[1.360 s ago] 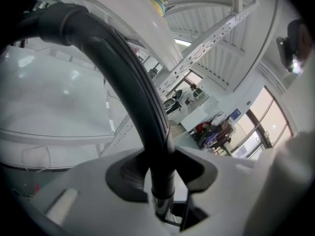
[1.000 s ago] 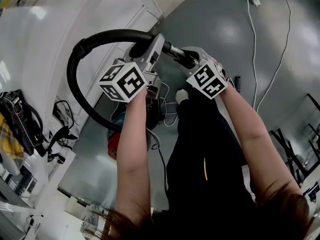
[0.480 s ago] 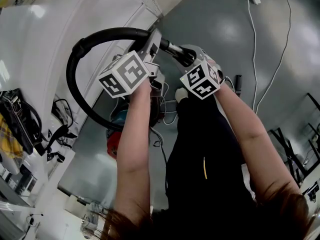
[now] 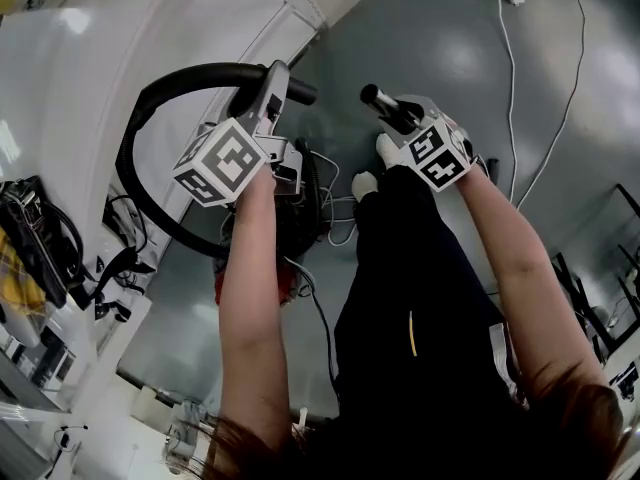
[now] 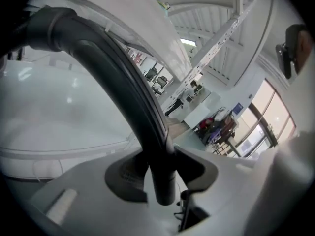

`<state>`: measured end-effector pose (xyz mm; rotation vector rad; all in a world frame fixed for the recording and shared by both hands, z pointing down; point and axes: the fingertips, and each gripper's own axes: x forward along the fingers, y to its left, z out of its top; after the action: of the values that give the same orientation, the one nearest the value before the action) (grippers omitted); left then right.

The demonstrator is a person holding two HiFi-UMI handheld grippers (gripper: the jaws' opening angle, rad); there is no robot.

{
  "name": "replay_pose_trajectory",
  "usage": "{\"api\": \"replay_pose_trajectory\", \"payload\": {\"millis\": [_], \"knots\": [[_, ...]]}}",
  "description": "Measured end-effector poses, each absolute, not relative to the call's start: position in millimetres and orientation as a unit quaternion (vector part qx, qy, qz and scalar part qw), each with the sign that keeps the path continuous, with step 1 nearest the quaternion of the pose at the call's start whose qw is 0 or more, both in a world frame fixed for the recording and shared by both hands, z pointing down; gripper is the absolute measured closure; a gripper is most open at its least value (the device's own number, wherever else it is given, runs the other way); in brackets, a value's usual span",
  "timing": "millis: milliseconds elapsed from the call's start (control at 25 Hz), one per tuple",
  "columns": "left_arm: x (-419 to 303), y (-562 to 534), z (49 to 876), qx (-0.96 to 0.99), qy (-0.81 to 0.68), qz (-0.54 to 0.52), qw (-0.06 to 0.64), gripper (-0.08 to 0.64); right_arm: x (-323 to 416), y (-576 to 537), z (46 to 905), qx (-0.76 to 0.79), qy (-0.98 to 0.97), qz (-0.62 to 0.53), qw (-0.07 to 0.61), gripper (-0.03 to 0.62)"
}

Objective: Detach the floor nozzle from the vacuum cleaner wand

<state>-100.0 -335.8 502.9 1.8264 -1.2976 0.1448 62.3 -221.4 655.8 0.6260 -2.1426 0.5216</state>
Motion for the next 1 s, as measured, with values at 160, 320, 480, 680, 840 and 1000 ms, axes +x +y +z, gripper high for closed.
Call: {"api": "replay_pose_trajectory", "payload": {"millis": [160,320,480,680,840,1000], "knots": [[-90,-326,517,0.733,-0.528,0.073,0.422,0.396,55,-219,658,0.244,-0.854,0.208,0.410,0.434],[-87,-325,521,0.731,-0.537,0.073,0.415,0.396,53,-214,656,0.235,-0.857,0.210,0.408,0.434],[-88,-321,526,0.725,-0.545,0.076,0.413,0.396,52,-211,655,0.227,-0.858,0.214,0.408,0.434],[-82,-313,537,0.721,-0.550,0.082,0.414,0.396,55,-214,656,0.228,-0.856,0.218,0.410,0.434],[-78,-303,551,0.713,-0.549,0.088,0.428,0.394,54,-216,658,0.229,-0.854,0.220,0.412,0.433],[-75,-294,569,0.707,-0.548,0.098,0.437,0.394,50,-214,660,0.219,-0.855,0.223,0.413,0.433]]}}
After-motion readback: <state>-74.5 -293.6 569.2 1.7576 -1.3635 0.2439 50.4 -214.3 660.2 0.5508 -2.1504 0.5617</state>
